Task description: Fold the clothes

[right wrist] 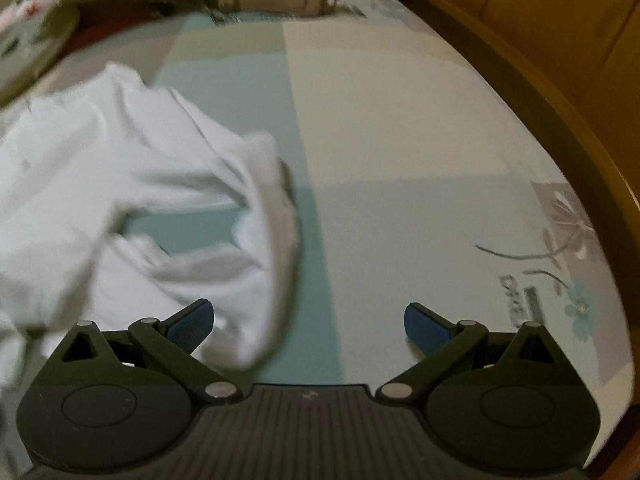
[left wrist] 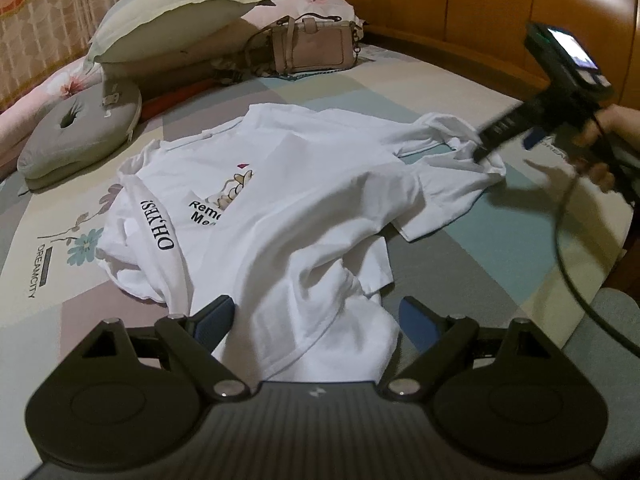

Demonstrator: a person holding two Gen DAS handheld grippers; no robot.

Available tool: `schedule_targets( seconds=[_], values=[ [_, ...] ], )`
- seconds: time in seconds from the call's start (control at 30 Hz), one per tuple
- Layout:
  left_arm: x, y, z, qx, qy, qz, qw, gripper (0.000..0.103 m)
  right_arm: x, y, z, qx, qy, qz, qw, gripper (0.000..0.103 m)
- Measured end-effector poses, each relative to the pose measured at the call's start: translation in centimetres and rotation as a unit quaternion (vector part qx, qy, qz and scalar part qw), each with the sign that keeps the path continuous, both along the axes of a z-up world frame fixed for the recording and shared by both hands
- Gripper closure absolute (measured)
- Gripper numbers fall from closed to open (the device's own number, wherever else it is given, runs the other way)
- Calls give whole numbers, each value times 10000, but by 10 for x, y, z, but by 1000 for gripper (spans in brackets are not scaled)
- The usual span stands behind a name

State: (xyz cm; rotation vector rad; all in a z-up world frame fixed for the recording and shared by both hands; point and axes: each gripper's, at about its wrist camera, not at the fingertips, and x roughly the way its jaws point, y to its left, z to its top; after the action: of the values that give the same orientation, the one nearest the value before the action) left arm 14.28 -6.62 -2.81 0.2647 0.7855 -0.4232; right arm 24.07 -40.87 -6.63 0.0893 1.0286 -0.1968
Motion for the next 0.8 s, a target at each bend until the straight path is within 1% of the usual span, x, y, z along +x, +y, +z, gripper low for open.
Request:
schedule_targets(
  seconds=[0.07, 0.13, 0.2, 0.27, 0.3, 0.33, 0.47, 0.57, 0.63, 0.7, 0.8],
  values=[
    [0, -1, 0, -8, 3, 14, 10000, 14, 19, 0, 1, 152, -160, -292, 9993, 0],
    [-1, -1, 0, -16, 6, 29, 10000, 14, 38, 0, -4, 277, -254, -693, 9969, 0],
    [-2, -1, 1, -19, 6, 26, 10000, 14, 53, 1, -16, 229, -161, -914, 9954, 0],
    [-5, 0, 2, -19, -8, 8, 10000, 14, 57, 7, -30, 73, 70, -825, 9965, 0],
    [-6, 1, 2, -26, -19, -4, 10000, 14, 54, 12, -33, -89, 96, -647, 9978, 0],
    [-7, 2, 3, -42, -18, -21, 10000, 14, 49, 16, -32, -234, 130, -427, 9987, 0],
    [-6, 0, 2, -41, 8, -13, 10000, 13, 23, 10, -27, -350, 434, 109, 9984, 0],
    [-10, -4, 3, -88, -3, -109, 9999, 13, 8, -3, -23, -576, 656, 330, 9956, 0],
    [-14, -7, 5, -84, -32, -221, 9997, 13, 1, -12, -21, -800, 756, 368, 9932, 0],
    [-18, -9, 7, -15, -88, -270, 9996, 13, -4, -18, -18, -1155, 787, 359, 9895, 0],
    [-19, -7, 10, 7, -119, -225, 9997, 13, -7, -22, -14, -1908, 742, 337, 9782, 0]
  ],
)
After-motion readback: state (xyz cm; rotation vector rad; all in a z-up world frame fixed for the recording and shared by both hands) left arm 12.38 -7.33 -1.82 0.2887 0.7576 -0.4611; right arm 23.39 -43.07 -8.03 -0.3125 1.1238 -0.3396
